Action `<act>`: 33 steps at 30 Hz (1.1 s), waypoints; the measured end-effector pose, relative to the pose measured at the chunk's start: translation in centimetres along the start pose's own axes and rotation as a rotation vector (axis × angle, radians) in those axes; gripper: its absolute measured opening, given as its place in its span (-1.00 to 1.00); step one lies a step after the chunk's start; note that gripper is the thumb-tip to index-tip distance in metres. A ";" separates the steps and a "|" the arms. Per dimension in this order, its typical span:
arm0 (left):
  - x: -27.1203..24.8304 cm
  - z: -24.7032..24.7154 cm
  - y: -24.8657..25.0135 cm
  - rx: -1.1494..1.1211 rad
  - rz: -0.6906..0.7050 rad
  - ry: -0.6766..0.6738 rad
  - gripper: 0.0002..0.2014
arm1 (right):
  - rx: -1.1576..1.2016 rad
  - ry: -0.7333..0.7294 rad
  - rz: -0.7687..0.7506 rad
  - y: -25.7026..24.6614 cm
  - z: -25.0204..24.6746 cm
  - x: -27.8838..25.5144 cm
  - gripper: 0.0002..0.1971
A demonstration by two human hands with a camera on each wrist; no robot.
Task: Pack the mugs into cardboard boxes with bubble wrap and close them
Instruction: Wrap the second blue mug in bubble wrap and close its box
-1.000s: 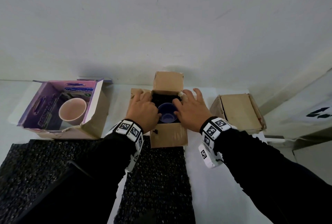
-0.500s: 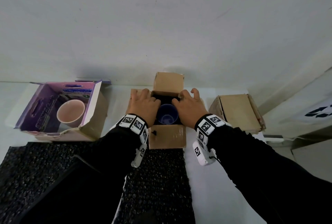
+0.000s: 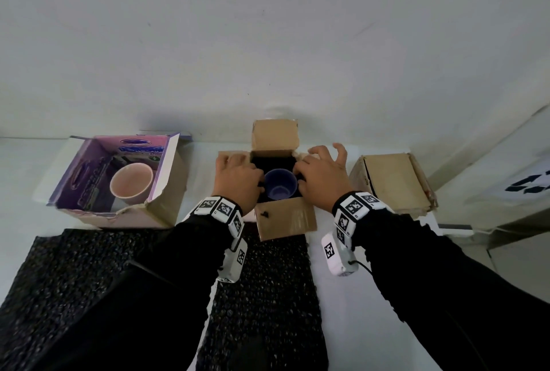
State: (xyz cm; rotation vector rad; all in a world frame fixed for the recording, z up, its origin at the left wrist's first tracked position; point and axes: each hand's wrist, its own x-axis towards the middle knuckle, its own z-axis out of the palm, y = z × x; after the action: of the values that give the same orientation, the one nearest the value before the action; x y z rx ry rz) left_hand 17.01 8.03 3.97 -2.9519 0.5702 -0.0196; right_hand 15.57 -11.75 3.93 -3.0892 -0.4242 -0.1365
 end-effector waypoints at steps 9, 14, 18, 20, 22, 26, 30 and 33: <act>-6.8 0.3 -0.4 -0.265 0.129 0.225 -0.76 | 0.454 0.255 0.004 -3.7 -0.5 -7.0 -0.88; -12.2 3.5 -0.6 -0.387 0.120 0.255 -0.63 | 0.516 0.344 0.089 -6.2 1.3 -12.3 -0.79; -15.4 5.7 -0.7 -0.328 0.011 -0.072 -0.52 | 0.467 0.172 0.287 -7.3 3.7 -14.8 -0.79; -16.7 6.6 -0.6 -0.285 -0.005 -0.289 -0.47 | 0.423 -0.005 0.375 -8.0 4.9 -15.8 -0.79; -17.7 7.3 -0.6 -0.262 0.037 -0.387 -0.44 | 0.413 -0.194 0.455 -8.7 5.9 -16.7 -0.58; -18.5 7.6 -0.4 -0.303 0.088 -0.376 -0.47 | 0.436 -0.283 0.541 -9.8 6.8 -17.5 -0.21; -18.7 7.6 -0.4 -0.490 0.100 -0.353 -0.52 | 0.415 -0.411 0.469 -9.9 6.5 -17.2 -0.21; -18.8 6.9 -0.2 -0.627 0.052 -0.267 -0.36 | 0.410 -0.424 0.332 -9.8 5.0 -16.9 -0.60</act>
State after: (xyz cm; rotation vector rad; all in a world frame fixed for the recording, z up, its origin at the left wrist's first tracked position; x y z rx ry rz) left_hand -0.12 16.06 -2.58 -3.4335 0.7173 0.6646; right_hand -2.85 -6.65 -2.43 -2.7094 0.0624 0.5454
